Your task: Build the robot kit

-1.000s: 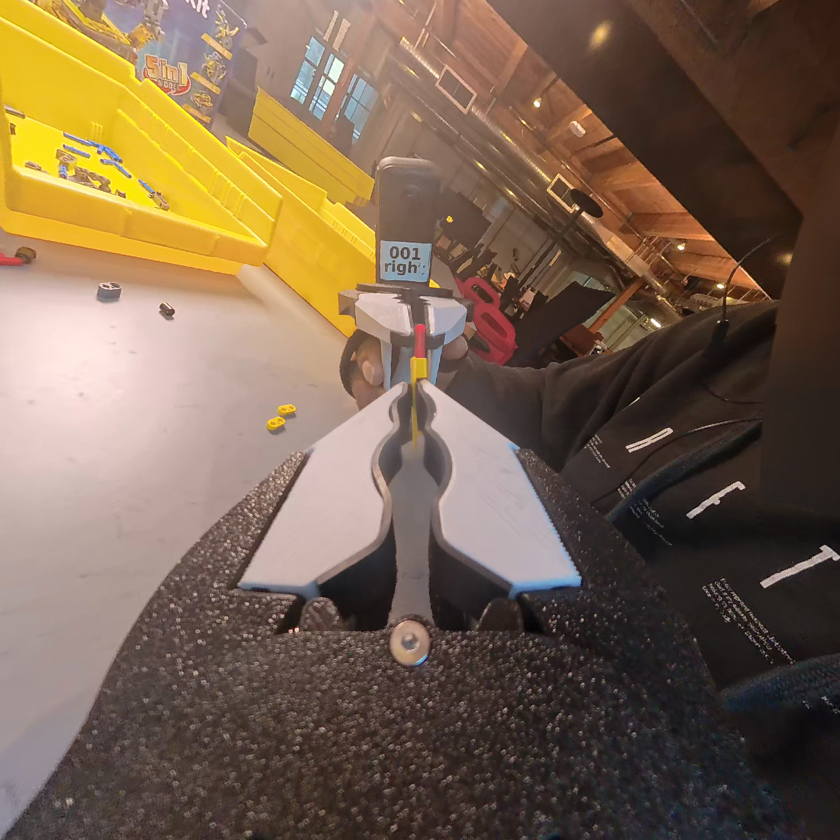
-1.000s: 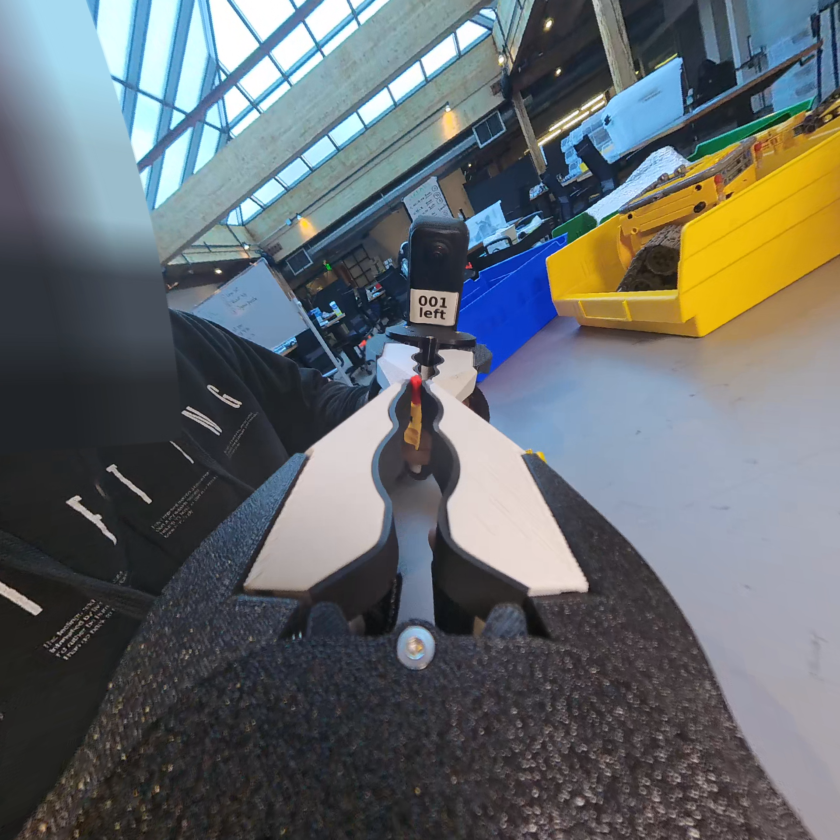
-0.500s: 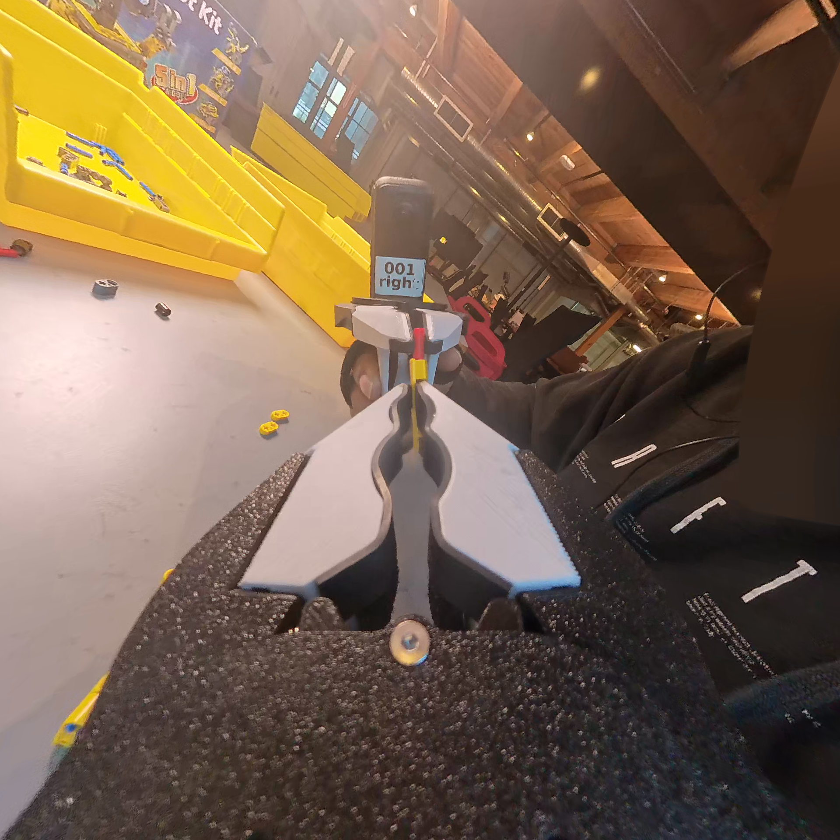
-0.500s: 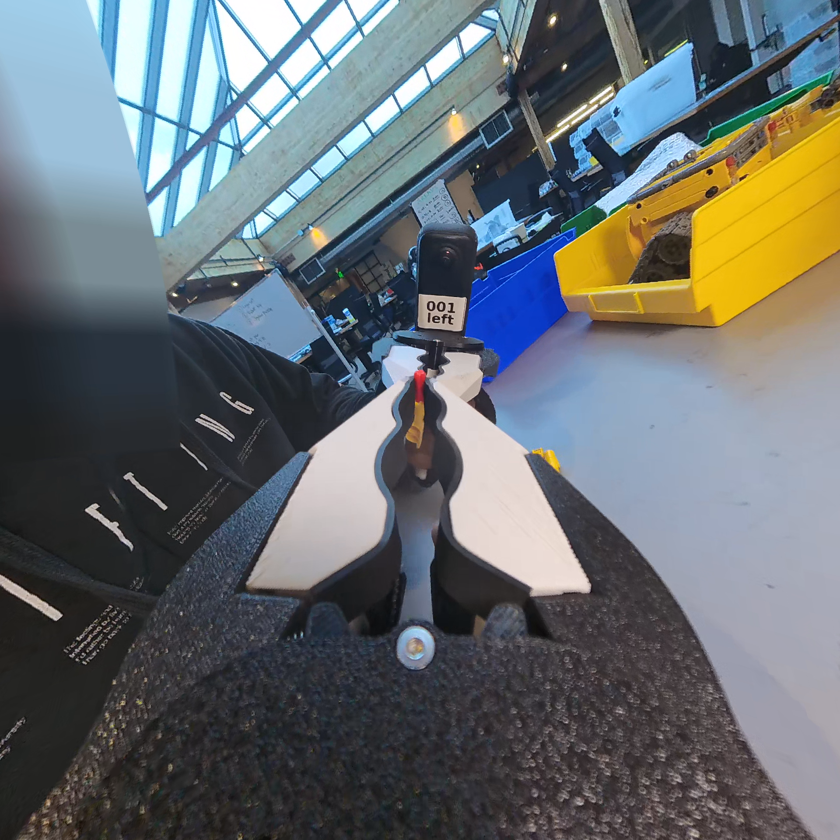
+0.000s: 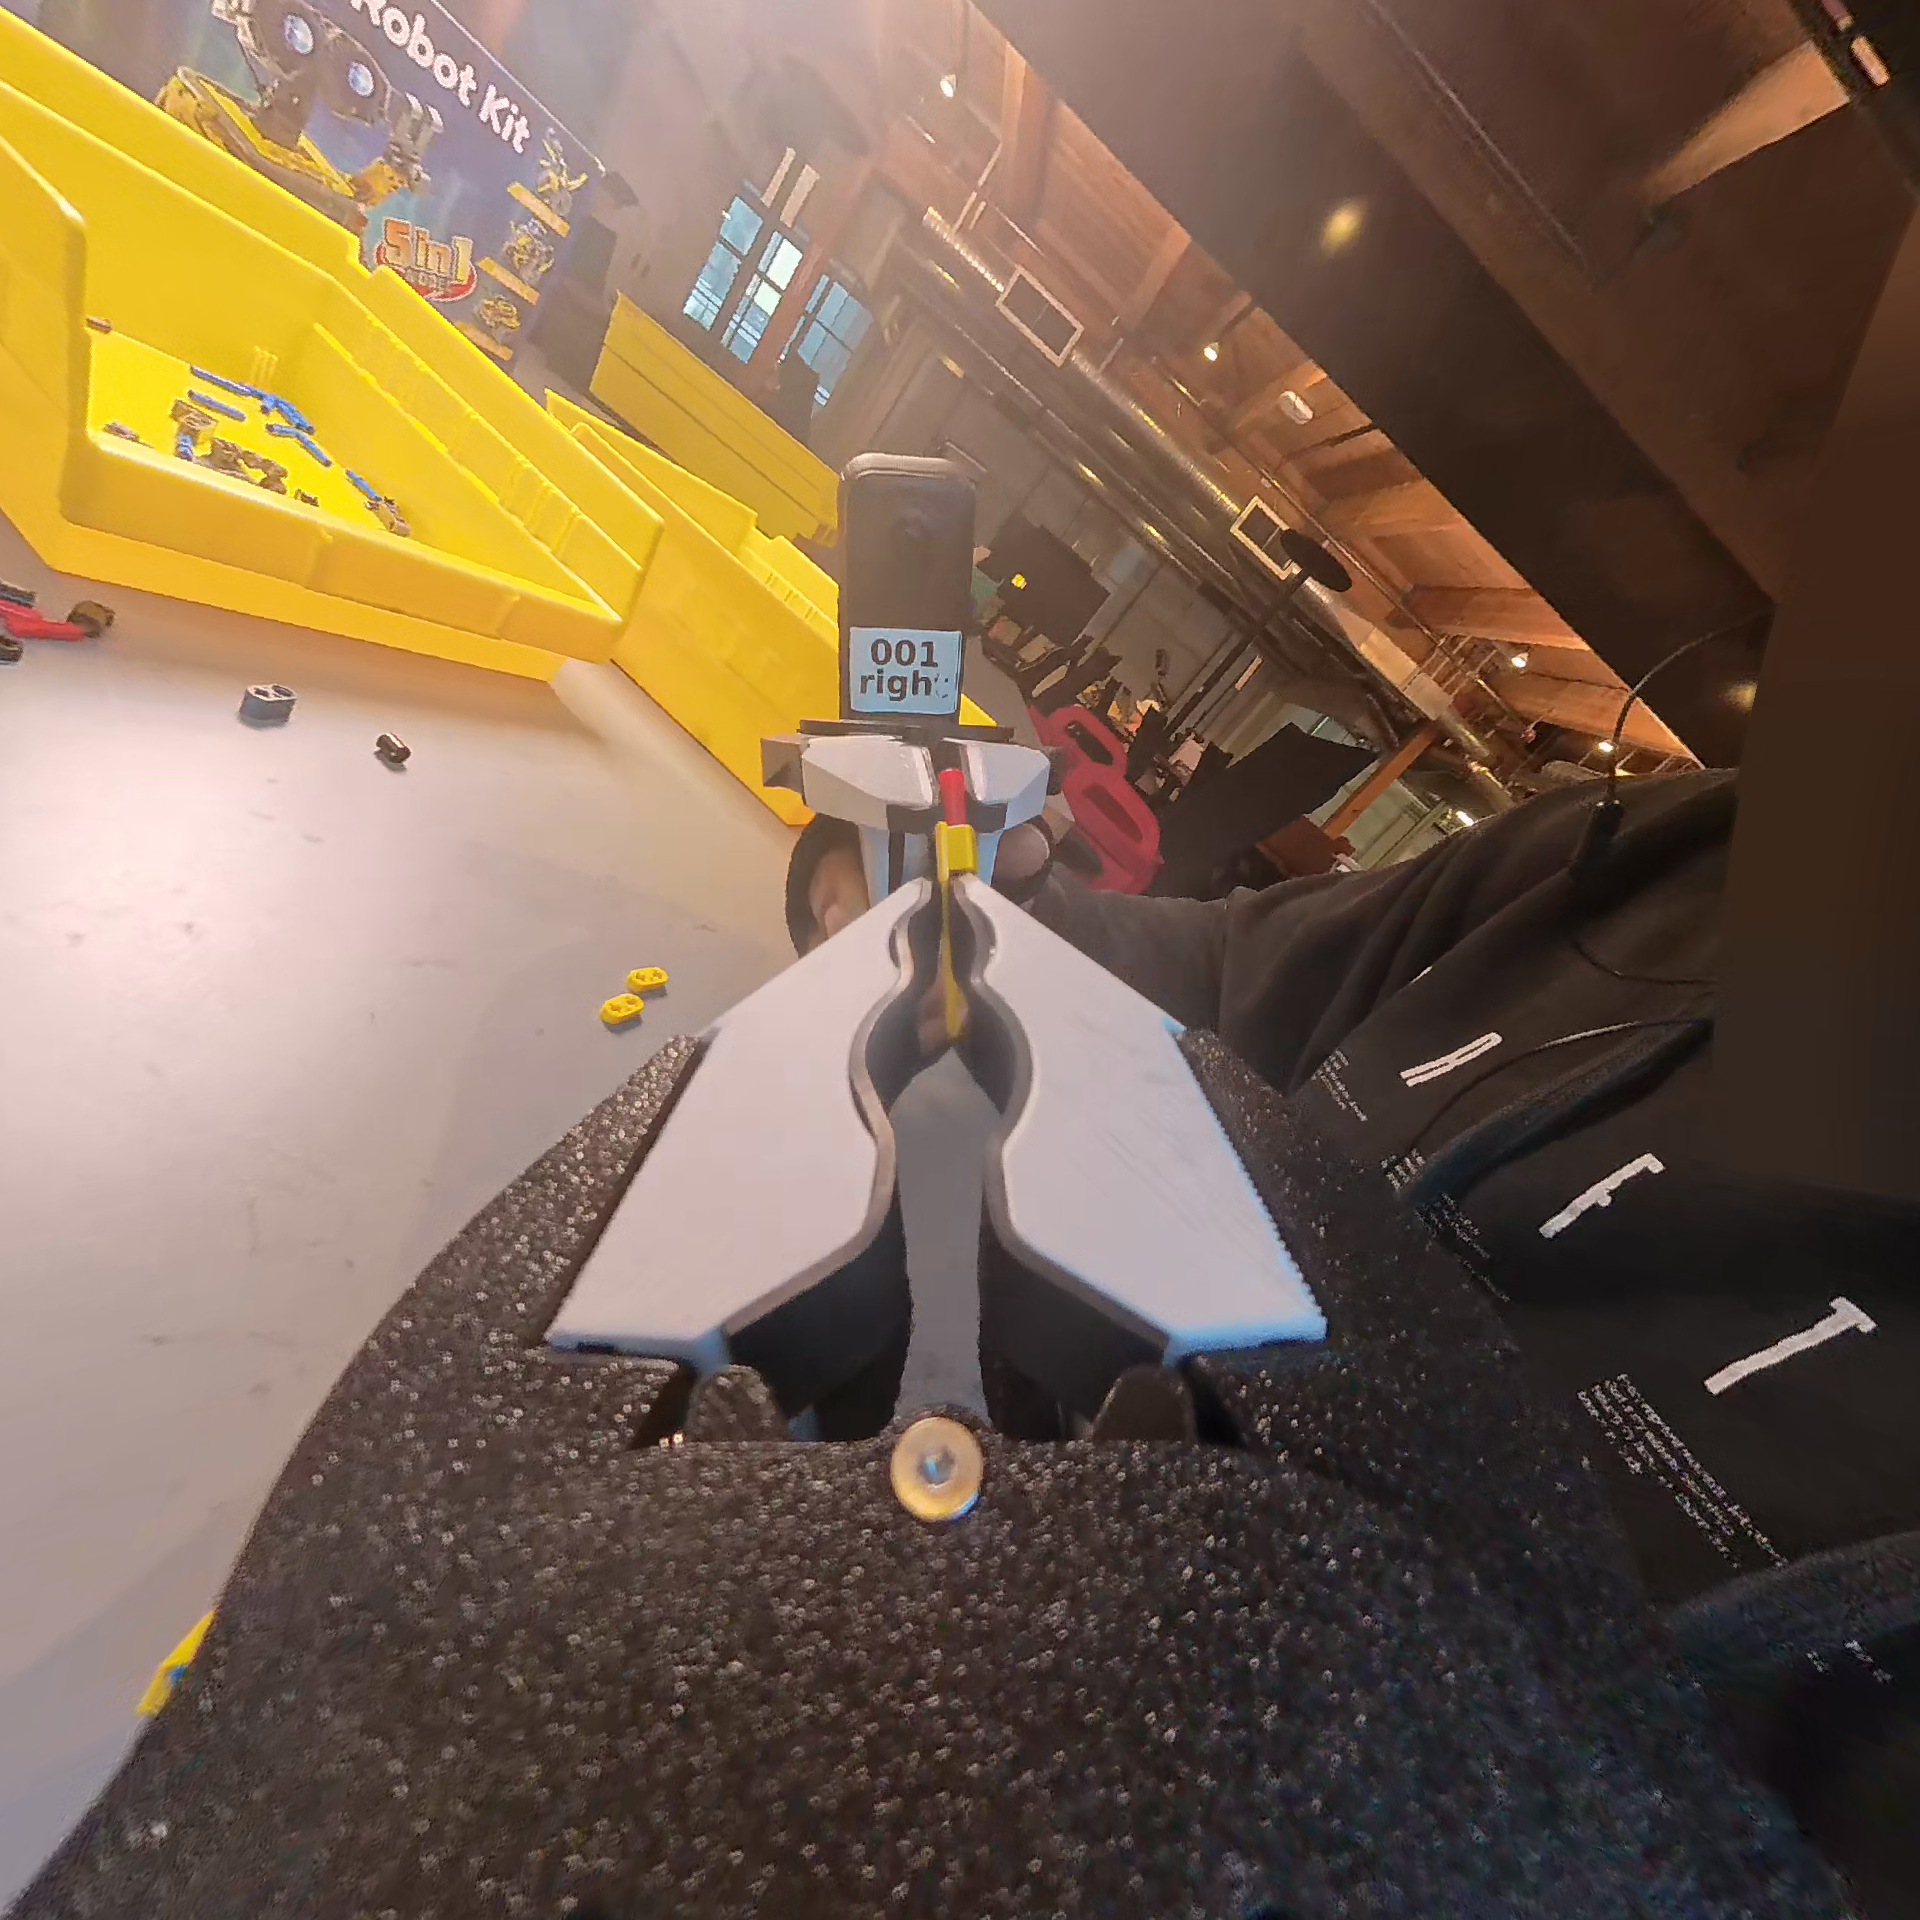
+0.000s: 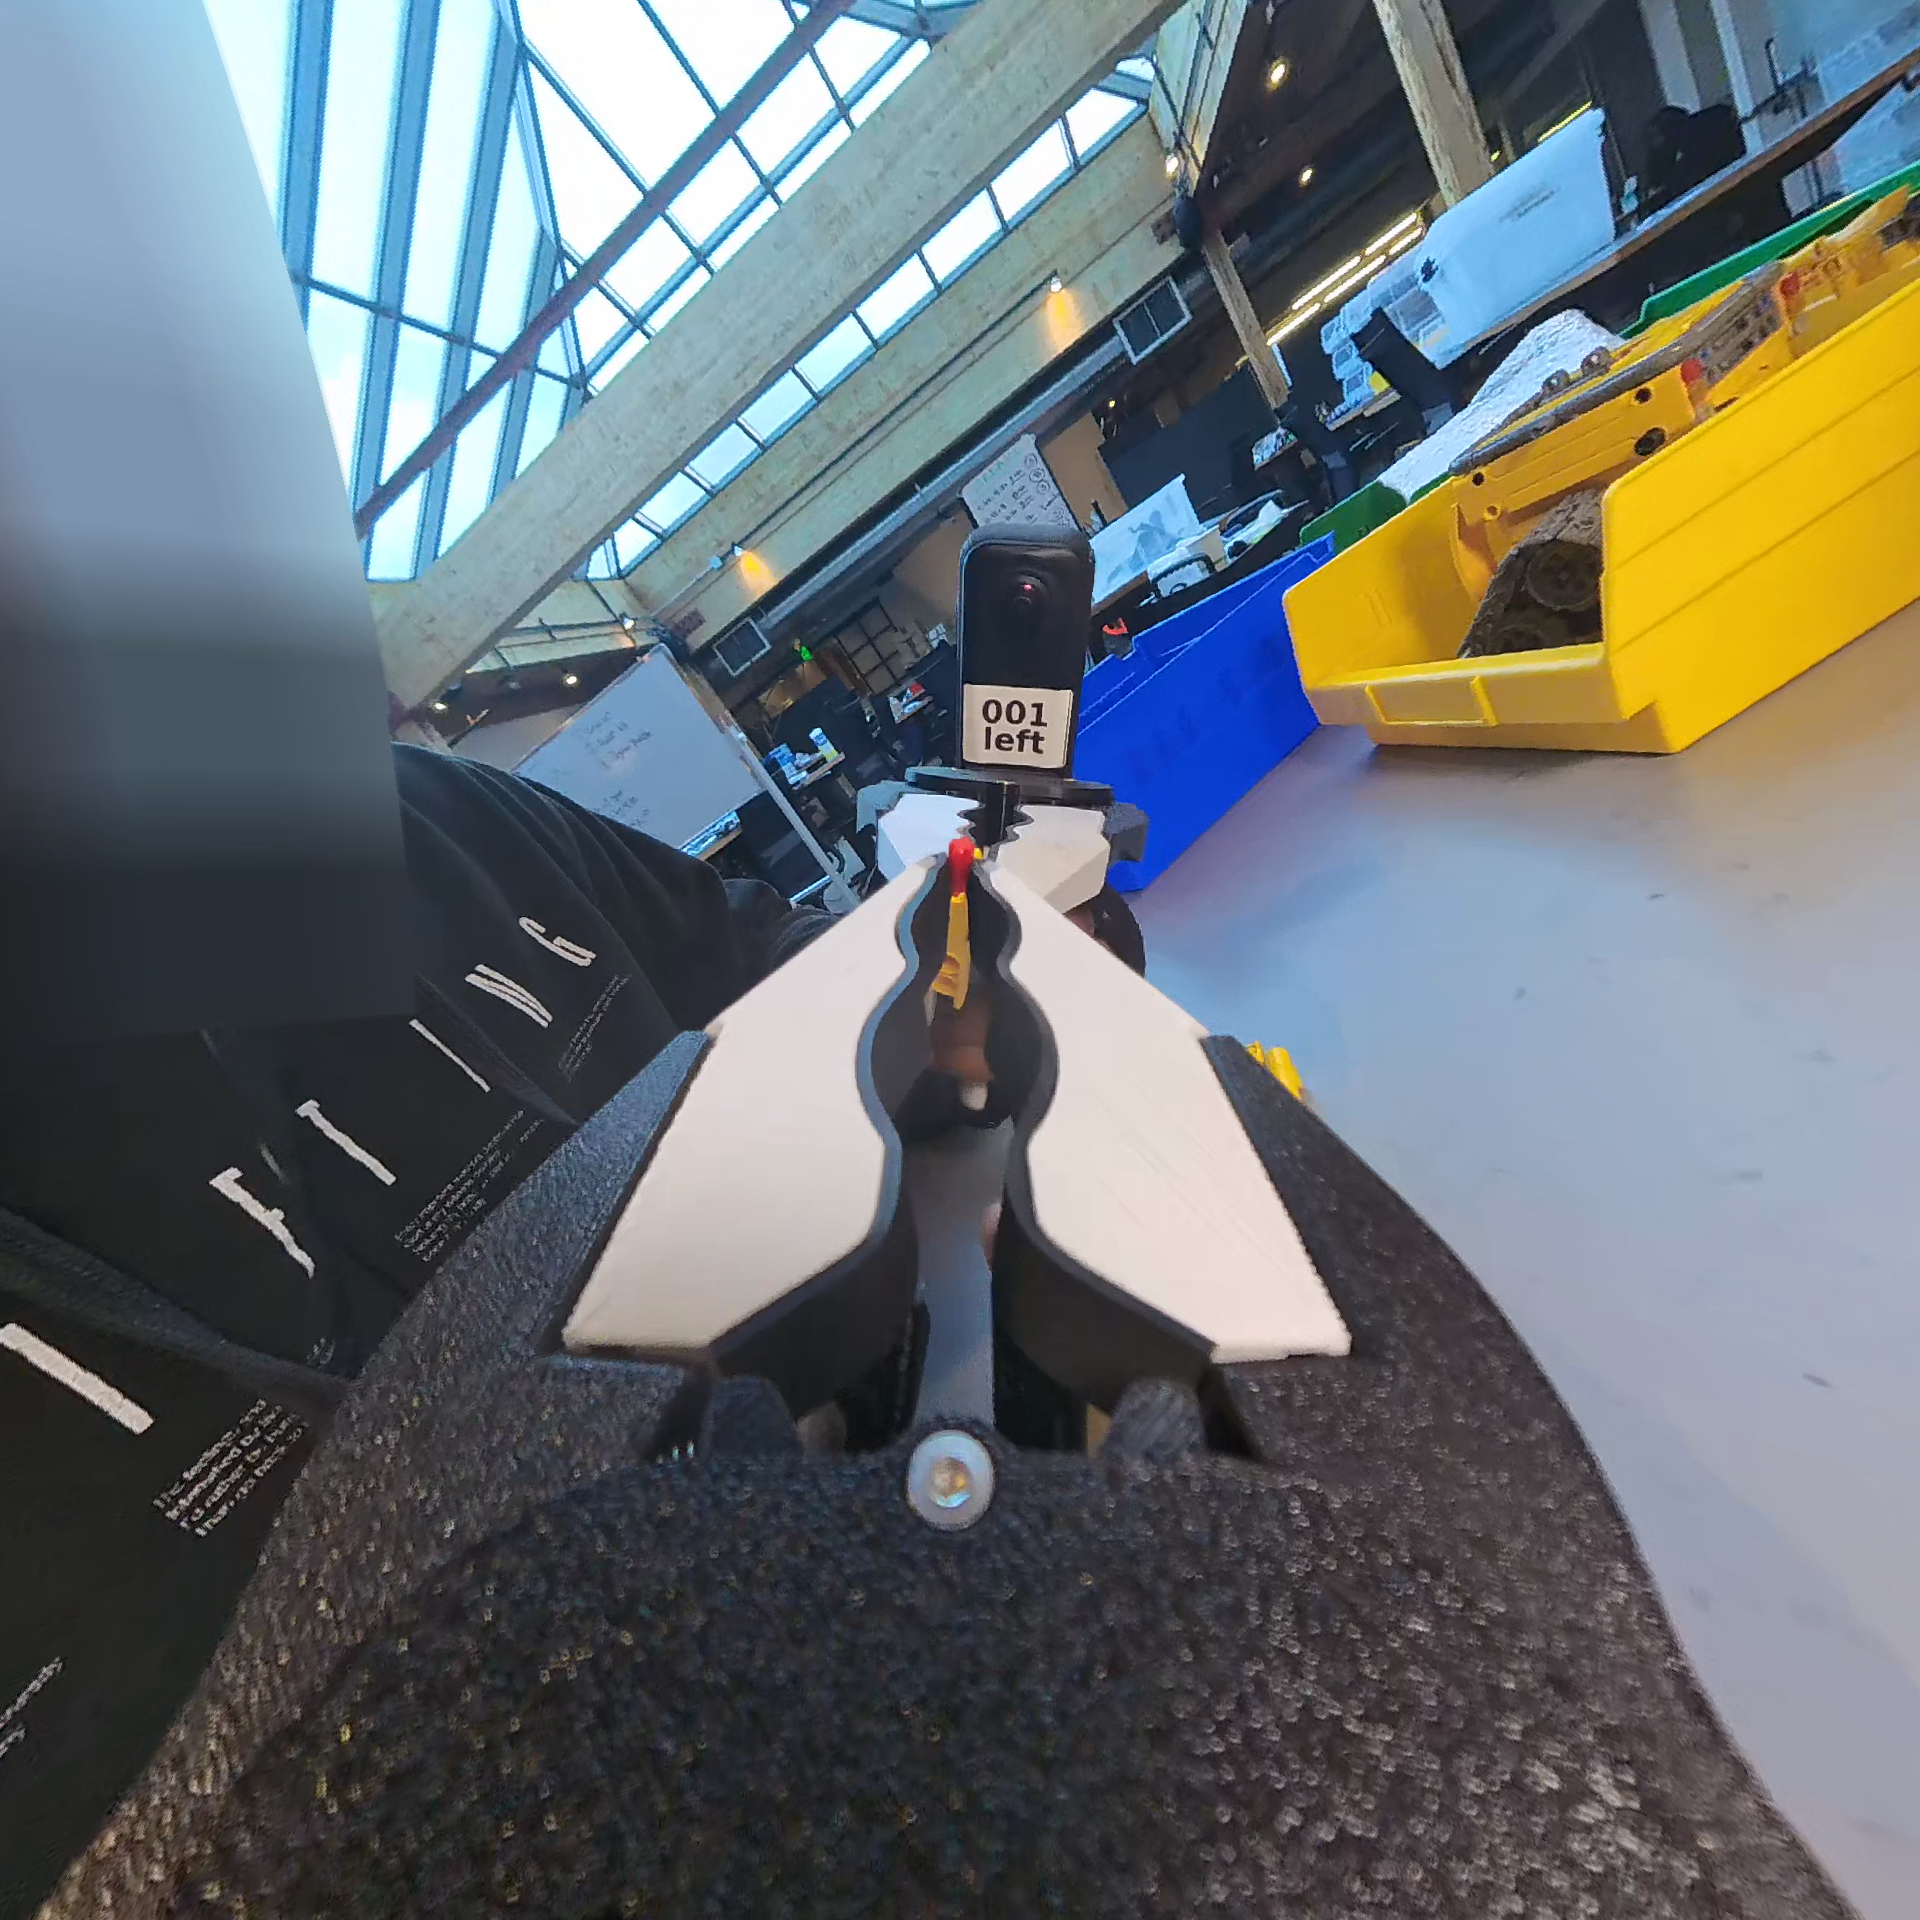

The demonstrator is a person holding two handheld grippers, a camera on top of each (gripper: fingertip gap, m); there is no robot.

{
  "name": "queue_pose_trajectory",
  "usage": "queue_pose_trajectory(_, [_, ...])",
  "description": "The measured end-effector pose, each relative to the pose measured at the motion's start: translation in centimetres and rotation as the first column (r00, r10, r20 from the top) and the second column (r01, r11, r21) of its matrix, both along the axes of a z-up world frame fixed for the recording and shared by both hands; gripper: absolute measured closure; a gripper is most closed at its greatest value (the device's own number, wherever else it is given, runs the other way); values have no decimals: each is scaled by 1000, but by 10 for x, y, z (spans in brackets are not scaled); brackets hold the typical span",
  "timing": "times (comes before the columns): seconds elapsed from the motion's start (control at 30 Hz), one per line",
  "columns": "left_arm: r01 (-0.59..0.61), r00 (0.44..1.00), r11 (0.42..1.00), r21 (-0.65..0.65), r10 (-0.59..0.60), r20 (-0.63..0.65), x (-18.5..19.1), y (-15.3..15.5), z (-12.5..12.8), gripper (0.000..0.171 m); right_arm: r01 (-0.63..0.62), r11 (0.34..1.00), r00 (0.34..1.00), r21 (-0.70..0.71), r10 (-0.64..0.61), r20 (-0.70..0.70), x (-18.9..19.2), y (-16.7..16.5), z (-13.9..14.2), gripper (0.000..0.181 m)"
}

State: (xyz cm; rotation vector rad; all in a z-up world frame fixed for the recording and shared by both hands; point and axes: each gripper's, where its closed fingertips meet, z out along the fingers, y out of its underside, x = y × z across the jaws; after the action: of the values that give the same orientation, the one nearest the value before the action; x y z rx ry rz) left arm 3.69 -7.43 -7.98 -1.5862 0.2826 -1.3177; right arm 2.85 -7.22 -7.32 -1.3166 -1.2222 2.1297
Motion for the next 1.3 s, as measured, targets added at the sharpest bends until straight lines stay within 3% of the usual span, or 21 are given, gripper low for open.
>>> queue_pose_trajectory(0.1, [17,999,1000,1,-17,-36,2,0,-3,171,1,1000,1000,28,-1,5,1,-1,-1,177])
queue_pose_trajectory(0.23, [34,998,999,-34,-36,-60,0,6,-10,171,114,956,993,272,-115,-11,-1,8,-6,175])
queue_pose_trajectory(0.3, [17,999,998,-61,-19,-45,-3,9,-14,171,197,893,980,405,-183,-73,0,14,1,152])
queue_pose_trajectory(0.37, [17,1000,994,-104,-15,24,-7,11,-14,171,267,778,963,569,-237,-129,1,17,2,141])
queue_pose_trajectory(0.47, [27,992,986,-164,-7,122,-11,14,-12,171,311,536,941,785,-291,-174,-4,13,-12,120])
queue_pose_trajectory(0.57, [58,976,975,-215,-11,215,-10,16,-11,171,343,304,913,889,-330,-240,-13,8,-16,111])
queue_pose_trajectory(0.63, [77,965,969,-235,-13,261,-9,16,-10,171,344,220,903,913,-344,-257,-18,8,-18,111])
queue_pose_trajectory(0.87, [98,957,962,-253,-21,291,-7,13,-9,171,349,189,896,918,-355,-267,-21,9,-22,127])
queue_pose_trajectory(1.17, [129,944,947,-295,-26,330,-7,12,-16,171,305,263,917,916,-341,-207,-20,6,-30,131])
queue_pose_trajectory(1.3, [141,941,942,-303,-32,337,-7,11,-18,171,302,222,918,927,-330,-220,-19,4,-32,134])
